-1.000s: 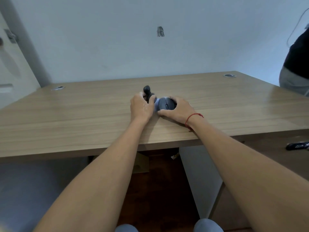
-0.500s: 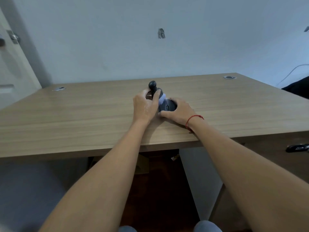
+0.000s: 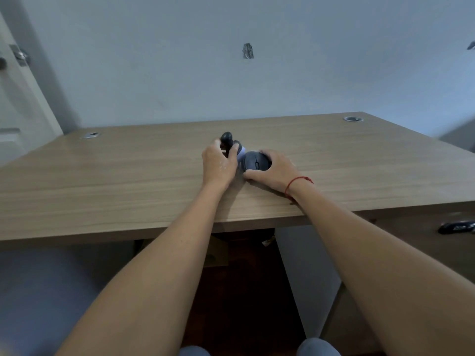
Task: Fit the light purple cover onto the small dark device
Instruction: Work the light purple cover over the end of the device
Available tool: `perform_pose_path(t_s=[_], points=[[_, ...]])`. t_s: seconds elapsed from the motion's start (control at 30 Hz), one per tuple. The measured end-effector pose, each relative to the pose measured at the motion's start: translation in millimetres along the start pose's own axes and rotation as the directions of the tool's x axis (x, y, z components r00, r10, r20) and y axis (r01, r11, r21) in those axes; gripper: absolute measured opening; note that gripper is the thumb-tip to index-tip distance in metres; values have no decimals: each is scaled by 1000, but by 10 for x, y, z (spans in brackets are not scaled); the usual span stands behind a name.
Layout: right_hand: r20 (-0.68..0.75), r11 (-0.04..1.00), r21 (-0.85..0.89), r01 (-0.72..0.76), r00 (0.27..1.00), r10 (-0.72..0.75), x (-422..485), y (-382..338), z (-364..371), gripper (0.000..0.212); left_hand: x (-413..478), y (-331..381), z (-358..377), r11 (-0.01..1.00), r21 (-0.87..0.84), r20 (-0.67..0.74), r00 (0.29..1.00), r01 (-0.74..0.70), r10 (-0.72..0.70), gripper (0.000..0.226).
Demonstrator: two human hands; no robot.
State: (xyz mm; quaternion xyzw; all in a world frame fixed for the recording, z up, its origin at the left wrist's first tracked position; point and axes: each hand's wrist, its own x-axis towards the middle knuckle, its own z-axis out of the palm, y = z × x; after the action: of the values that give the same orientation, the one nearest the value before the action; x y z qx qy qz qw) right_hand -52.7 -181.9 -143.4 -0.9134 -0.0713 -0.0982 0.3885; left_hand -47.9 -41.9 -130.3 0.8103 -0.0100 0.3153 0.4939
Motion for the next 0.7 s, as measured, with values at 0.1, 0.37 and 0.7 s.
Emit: perform_pose_path(t_s=[0.1,0.37,0.7], points=[[11,1000,14,15,1000,-15,7,1,-1,69,-28,36,9,1000,16,73,997,-26,25,24],[22,1000,26,11,1000,-11,0,12,-4,66,7,-21,-48,967,-135,30,977,215,-213,28],[25,999,41,-12,1000,11,-18,-5,-31,67,-29,65,-115,916,-311,72,968,253,-242,12]])
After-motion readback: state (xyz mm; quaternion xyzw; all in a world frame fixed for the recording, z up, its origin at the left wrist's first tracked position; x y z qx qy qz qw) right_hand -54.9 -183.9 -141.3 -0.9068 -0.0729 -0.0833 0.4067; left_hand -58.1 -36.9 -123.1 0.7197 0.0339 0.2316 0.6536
